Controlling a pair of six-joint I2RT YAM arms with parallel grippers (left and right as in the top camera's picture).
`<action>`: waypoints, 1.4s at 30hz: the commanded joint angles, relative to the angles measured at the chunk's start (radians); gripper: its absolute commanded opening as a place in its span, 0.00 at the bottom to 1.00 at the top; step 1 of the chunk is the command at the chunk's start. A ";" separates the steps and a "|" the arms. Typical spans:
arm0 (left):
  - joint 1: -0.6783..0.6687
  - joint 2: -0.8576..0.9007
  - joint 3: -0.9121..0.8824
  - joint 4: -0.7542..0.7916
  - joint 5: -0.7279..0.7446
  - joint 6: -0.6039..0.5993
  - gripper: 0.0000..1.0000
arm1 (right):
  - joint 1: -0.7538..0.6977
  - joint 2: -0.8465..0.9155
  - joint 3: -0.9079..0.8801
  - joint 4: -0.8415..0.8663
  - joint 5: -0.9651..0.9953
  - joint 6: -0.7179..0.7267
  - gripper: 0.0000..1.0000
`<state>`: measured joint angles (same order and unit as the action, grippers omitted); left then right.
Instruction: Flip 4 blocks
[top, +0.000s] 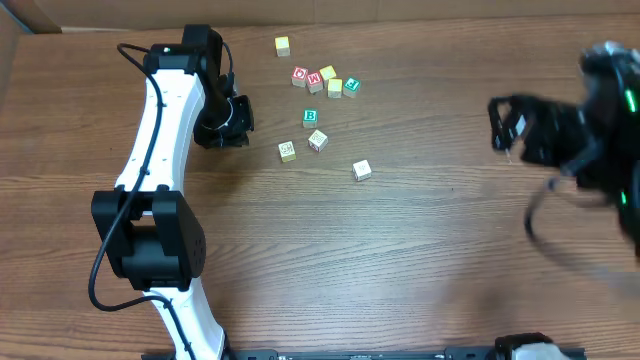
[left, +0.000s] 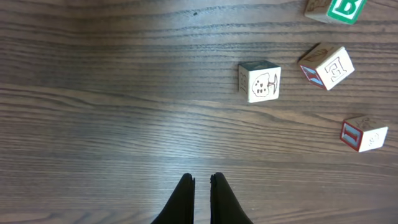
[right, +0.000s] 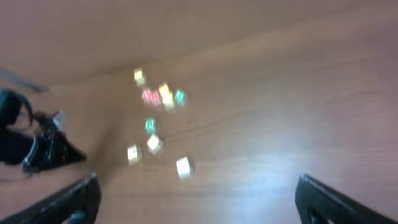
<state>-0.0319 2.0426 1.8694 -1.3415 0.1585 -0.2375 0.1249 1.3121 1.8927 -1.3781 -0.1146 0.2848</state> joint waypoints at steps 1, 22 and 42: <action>0.005 -0.023 0.000 0.000 -0.013 -0.014 0.04 | -0.001 0.227 0.229 -0.151 -0.078 0.001 1.00; 0.005 -0.021 -0.001 0.000 -0.055 -0.013 0.38 | 0.202 0.727 0.319 -0.145 -0.121 0.095 0.05; 0.005 -0.021 -0.001 0.008 -0.055 -0.013 1.00 | 0.397 0.850 -0.029 0.166 0.138 0.113 0.61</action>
<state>-0.0319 2.0426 1.8694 -1.3376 0.1108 -0.2485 0.5240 2.1521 1.9362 -1.2552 0.0124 0.3920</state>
